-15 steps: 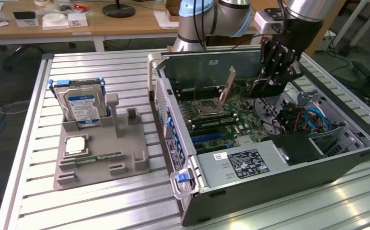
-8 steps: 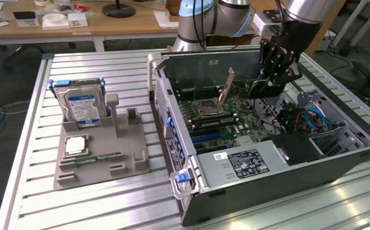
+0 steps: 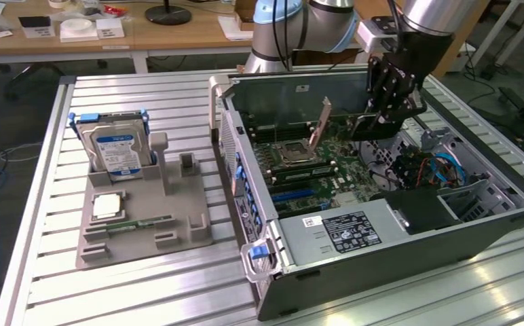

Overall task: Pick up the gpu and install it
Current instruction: 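Insert the gpu into the slot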

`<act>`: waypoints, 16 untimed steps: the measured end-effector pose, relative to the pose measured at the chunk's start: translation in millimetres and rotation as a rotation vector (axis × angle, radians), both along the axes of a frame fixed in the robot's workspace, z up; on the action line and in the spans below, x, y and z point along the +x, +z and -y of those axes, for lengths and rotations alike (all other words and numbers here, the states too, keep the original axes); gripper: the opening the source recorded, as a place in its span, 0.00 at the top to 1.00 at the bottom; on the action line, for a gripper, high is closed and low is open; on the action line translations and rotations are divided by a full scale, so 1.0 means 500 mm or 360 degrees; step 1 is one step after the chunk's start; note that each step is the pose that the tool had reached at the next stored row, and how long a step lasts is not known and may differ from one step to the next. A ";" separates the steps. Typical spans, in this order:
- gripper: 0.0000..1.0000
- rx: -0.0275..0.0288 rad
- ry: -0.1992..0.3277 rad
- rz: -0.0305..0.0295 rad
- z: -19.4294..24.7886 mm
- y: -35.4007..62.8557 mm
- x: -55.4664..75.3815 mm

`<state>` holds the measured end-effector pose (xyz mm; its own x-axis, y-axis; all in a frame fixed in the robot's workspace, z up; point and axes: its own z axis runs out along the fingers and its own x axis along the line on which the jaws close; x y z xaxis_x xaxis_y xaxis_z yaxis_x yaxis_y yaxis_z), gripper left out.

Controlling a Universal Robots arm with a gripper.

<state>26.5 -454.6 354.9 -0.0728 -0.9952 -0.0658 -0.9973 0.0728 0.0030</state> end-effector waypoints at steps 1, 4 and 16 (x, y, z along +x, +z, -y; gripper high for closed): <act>0.73 0.00000 0.0000 0.00000 0.0000 0.000 0.000; 0.73 0.00001 0.0000 0.00001 0.0000 0.000 0.000; 0.73 0.00003 0.0000 0.00002 0.0000 -0.006 -0.001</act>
